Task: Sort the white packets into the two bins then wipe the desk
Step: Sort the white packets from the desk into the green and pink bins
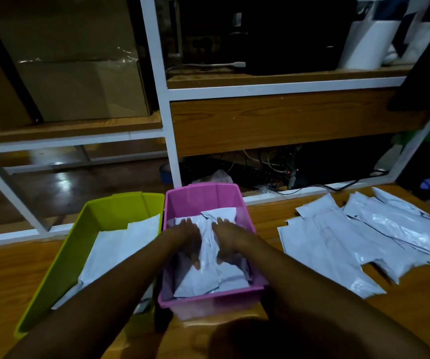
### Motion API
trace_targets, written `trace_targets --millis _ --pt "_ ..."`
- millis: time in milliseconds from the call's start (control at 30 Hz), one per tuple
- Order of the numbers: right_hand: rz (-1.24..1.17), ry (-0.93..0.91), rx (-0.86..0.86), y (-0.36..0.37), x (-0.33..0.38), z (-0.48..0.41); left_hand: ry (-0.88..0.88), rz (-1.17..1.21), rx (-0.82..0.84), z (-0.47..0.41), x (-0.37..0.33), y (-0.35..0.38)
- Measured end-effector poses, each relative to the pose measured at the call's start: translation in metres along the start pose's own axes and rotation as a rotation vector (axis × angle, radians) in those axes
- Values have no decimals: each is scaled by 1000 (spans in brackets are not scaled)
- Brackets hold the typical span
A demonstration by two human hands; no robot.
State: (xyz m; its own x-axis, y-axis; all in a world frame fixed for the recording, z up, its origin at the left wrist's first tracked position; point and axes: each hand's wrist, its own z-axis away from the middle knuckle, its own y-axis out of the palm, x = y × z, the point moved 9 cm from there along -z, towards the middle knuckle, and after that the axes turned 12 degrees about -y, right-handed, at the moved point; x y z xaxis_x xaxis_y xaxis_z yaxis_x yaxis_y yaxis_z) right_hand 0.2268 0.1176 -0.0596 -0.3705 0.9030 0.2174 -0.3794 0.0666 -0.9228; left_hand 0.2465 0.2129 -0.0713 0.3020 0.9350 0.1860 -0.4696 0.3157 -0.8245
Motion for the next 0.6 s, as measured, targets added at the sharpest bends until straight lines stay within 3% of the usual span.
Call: trace_targets --millis 100,233,367,433,600 --pt "-37 -37 -180 -39 5 41 -57 245 -246 22 9 -36" --pt "-111 -87 -472 -83 10 127 58 367 -487 93 -18 -67" --pt "-174 -63 -697 -88 0 227 191 734 -778 175 -59 -74" --pt "-180 -37 -796 -80 -8 278 263 890 -862 210 -87 -65" --pt "-222 40 -956 -45 -27 385 369 1014 -927 271 -169 -29"
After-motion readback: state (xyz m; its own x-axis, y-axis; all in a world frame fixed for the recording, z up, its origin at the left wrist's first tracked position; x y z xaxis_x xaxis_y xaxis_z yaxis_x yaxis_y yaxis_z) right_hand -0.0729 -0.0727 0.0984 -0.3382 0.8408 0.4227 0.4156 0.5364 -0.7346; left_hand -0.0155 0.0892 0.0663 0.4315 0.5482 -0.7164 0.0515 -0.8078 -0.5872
